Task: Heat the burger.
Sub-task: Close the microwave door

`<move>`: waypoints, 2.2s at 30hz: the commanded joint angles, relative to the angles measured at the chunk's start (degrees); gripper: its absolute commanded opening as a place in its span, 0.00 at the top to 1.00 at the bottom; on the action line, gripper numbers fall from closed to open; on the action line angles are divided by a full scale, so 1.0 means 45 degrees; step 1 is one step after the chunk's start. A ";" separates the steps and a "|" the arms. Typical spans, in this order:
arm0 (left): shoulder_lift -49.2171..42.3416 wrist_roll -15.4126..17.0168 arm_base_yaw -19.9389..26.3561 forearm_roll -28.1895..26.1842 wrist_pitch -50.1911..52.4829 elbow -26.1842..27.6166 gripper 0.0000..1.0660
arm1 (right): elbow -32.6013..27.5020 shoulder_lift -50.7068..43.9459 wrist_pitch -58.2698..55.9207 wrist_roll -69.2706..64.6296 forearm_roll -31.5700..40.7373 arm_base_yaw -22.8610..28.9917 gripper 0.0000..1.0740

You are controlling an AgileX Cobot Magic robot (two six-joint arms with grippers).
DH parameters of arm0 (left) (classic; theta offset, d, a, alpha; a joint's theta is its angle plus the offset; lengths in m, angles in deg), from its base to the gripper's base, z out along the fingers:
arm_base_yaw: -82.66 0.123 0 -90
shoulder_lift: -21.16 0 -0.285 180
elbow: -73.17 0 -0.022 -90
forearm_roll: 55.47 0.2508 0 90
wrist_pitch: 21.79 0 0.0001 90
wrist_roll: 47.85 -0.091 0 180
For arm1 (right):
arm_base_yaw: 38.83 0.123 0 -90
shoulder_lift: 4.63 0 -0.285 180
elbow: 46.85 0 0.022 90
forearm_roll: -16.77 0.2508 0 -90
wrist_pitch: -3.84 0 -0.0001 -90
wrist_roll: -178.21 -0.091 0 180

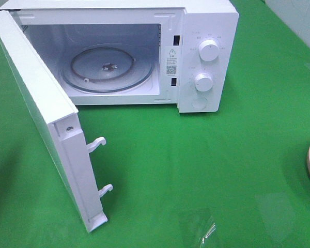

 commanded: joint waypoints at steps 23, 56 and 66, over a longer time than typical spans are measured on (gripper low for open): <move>0.4495 0.0153 -0.3476 -0.0662 0.1846 0.1961 1.00 | -0.0013 -0.0306 0.0025 0.0166 0.0013 -0.0076 0.30; 0.8683 -0.1999 -0.6990 -0.3845 -0.1655 0.8976 1.00 | -0.0013 -0.0306 0.0025 0.0166 0.0013 -0.0076 0.30; 0.9613 -0.2050 -0.7207 -0.3947 -0.2559 1.0937 1.00 | -0.0013 -0.0306 0.0025 0.0166 0.0013 -0.0076 0.30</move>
